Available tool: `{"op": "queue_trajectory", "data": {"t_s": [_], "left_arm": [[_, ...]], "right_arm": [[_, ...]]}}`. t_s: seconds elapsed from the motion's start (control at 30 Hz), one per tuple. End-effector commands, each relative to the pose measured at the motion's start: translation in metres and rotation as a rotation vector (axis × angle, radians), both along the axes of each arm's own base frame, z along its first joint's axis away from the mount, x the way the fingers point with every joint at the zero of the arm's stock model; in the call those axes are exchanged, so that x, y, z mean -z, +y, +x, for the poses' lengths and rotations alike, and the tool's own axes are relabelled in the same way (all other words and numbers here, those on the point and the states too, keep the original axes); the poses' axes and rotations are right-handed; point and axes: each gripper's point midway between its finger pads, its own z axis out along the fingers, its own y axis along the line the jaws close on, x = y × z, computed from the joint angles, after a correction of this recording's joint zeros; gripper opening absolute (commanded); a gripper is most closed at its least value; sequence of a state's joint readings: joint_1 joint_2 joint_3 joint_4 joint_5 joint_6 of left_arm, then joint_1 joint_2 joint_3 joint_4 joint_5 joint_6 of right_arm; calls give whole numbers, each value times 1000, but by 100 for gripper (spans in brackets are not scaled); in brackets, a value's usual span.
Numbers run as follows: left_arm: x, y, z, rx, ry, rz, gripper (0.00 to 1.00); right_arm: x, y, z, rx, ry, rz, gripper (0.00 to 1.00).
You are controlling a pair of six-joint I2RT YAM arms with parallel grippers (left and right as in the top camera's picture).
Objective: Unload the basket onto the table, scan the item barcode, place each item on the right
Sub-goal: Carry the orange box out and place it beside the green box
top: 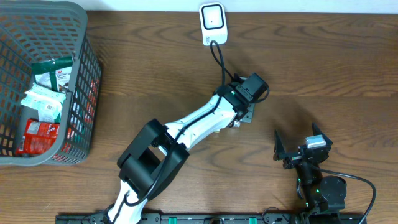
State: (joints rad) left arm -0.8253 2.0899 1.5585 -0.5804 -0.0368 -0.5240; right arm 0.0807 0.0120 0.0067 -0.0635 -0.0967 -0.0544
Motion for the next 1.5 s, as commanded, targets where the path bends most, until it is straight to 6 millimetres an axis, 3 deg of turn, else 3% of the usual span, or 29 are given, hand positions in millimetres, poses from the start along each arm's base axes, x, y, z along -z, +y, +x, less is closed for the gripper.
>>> {"op": "queue_trajectory", "data": {"t_s": [0.0,0.3,0.37,0.53,0.63,0.8,0.9,1.13,1.33,1.47], "left_arm": [[2,-2,5,-11,-26,8,30],[11,-7,7,-14,-30,5,30],[12,-7,8,-15,-32,7,38],[12,-7,7,-14,-31,8,45],[12,-7,7,-14,-31,7,61],[7,-12,11,-14,-50,-14,66],[-4,-16,15,-14,-69,-34,66],[-58,-25,28,-15,-165,-106,66],[-97,-6,39,-50,-268,-86,64],[-105,25,47,-104,-254,-48,59]], "right_arm": [[0,-2,0,10,2,12,99],[0,-2,0,10,2,12,99],[0,-2,0,10,2,12,99],[0,-2,0,10,2,12,99],[0,-2,0,10,2,12,99],[0,-2,0,10,2,12,99],[0,-2,0,10,2,12,99],[0,-2,0,10,2,12,99],[0,-2,0,10,2,12,99],[0,-2,0,10,2,12,99]]}}
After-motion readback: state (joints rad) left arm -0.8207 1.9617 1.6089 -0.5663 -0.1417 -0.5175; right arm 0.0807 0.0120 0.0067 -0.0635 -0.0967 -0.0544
